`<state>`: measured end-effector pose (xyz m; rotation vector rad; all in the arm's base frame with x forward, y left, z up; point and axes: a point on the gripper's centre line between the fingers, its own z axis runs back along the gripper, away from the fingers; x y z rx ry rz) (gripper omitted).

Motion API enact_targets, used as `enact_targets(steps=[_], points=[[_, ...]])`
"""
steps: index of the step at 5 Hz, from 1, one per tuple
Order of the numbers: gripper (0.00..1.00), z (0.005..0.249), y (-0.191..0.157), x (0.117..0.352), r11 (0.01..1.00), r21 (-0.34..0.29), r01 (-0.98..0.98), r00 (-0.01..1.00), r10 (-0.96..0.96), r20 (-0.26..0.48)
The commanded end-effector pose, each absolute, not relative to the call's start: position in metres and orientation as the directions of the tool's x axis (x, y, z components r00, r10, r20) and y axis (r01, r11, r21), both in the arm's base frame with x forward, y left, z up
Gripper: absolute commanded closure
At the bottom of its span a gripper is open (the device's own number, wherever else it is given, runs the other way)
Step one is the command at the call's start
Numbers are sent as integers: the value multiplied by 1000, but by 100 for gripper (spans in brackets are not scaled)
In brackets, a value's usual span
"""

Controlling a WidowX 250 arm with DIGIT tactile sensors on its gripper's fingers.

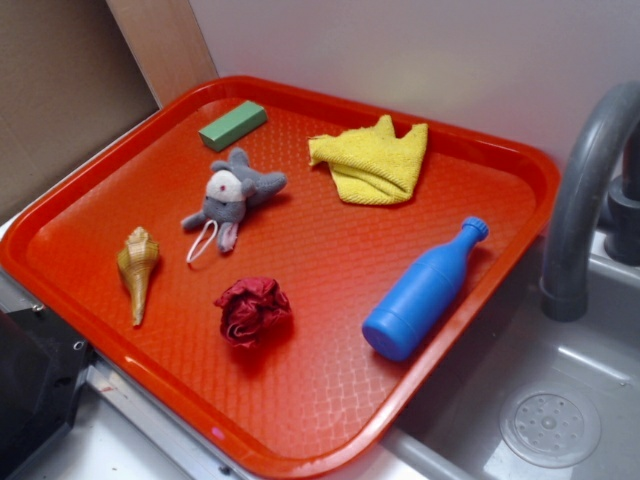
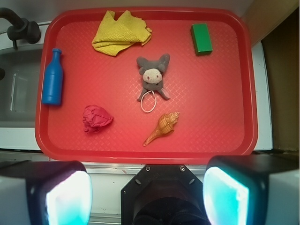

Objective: Grab the red paper.

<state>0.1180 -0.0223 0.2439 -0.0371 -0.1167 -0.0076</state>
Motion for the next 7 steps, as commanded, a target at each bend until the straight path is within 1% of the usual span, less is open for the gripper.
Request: enact_targets(steps=[1, 2, 3, 4, 5, 6, 7], points=[[0, 244, -22, 118, 999, -37, 10, 993, -5, 117], [0, 235, -35, 143, 964, 61, 260, 964, -263, 46], [0, 225, -47, 158, 899, 58, 433, 900, -435, 21], [0, 202, -66, 166, 762, 38, 646, 763, -644, -54], [0, 168, -83, 157, 571, 67, 818, 574, -804, -156], [0, 138, -99, 149, 376, 14, 927, 371, -907, -200], [0, 114, -114, 147, 372, 43, 927, 372, -903, -216]])
